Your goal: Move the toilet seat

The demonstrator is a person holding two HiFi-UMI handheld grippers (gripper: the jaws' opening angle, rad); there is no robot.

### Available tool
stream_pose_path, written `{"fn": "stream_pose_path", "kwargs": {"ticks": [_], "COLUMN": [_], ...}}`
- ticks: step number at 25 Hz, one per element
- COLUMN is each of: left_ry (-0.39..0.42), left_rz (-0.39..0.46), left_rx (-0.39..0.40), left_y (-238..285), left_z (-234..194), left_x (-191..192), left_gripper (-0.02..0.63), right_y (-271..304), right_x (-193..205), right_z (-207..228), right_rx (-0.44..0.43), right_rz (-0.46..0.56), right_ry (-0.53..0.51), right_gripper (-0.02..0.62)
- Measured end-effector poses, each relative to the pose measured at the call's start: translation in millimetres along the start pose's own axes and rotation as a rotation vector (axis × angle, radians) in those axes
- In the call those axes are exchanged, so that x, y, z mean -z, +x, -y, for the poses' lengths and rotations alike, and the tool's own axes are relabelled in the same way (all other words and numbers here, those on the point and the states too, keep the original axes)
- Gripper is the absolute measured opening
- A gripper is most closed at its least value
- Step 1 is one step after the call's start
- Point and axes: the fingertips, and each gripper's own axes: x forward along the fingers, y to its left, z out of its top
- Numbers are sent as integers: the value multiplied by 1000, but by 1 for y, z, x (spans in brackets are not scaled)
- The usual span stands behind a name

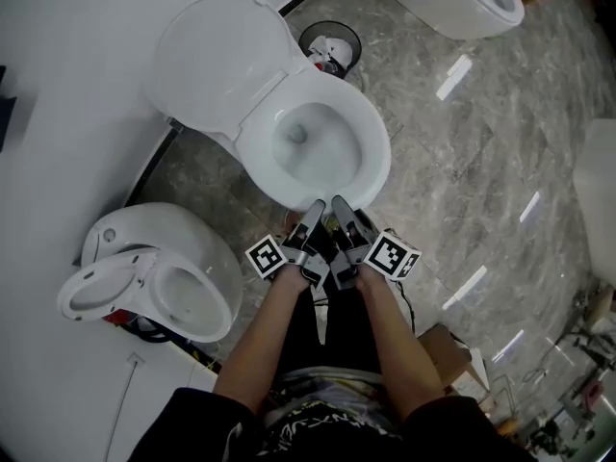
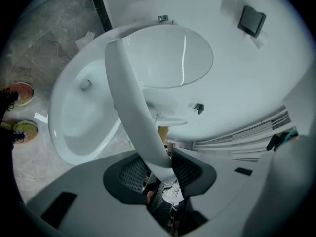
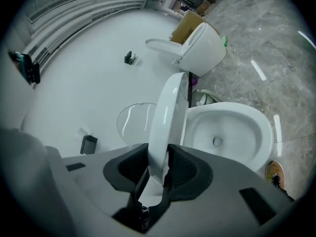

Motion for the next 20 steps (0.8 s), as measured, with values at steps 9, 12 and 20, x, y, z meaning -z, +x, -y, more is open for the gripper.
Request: {"fn": "stream_pose_path", "kwargs": {"ticks": [9,12,20], "left_ry": [32,55,60], "left_rz": [113,136,180], "left_rx": [114,136,122], "left_y": [0,1,3], "left_z": [66,85,123], "left_x": [-37,-47,-79], "left_gripper": [166,175,195], "right_y": [24,33,61], "right_x": [-4,-8,-19], "right_z": [-77,-96,-143], "right_rx": [-143,-184,-249], "right_rz": [-79,-94,-106], "right_ry": [-50,-60,-116], "right_gripper": [144,146,153]}}
